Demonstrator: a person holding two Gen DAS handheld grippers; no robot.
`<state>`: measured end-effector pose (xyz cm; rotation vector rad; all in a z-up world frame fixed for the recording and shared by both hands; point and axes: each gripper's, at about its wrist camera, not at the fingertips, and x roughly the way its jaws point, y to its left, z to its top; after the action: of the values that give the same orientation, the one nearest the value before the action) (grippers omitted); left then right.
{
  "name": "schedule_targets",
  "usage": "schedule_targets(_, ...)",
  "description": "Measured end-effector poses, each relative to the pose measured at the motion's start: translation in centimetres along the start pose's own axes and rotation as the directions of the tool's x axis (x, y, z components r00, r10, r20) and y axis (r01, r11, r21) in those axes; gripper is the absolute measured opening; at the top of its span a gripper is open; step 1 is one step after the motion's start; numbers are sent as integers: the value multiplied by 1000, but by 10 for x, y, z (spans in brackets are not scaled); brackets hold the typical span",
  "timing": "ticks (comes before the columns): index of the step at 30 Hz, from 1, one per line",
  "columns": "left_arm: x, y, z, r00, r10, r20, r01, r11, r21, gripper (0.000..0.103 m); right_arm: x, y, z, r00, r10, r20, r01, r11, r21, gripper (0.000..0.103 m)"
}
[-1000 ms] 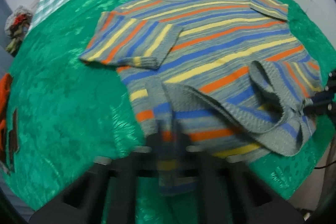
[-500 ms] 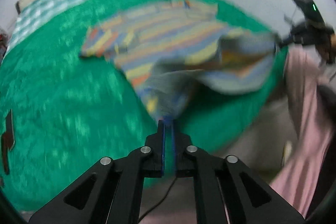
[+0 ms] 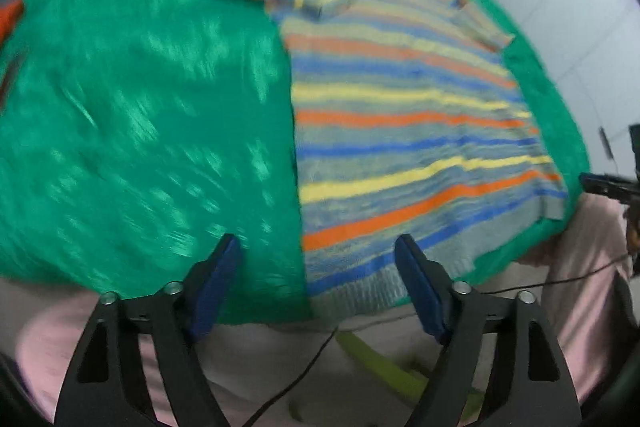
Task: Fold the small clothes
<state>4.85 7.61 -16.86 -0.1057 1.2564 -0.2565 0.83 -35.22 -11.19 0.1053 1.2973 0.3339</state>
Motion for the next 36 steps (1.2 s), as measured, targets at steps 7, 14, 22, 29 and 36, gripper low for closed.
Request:
schedule_targets(7, 17, -3, -7, 996, -39, -85, 35, 998, -48, 3, 74, -14, 3, 971, 199, -130, -177, 971, 164, 3)
schedule_targets(14, 30, -3, -10, 989, 83, -120, -86, 996, -24, 3, 63, -17, -12, 980, 48, -192, -16, 986, 164, 3)
schedule_targets(22, 30, -4, -12, 992, 88, -92, -96, 991, -92, 5, 74, -14, -4, 978, 31, -205, 10, 981, 195, 3)
schedule_targets(29, 18, 1, -36, 990, 125, -59, -130, 987, -95, 26, 75, -9, -4, 974, -29, -226, 75, 978, 195, 5)
schedule_targets(36, -24, -6, -56, 971, 240, 4, -238, 965, -115, 74, 50, -1, -12, 969, -141, -205, 187, 956, 227, 47)
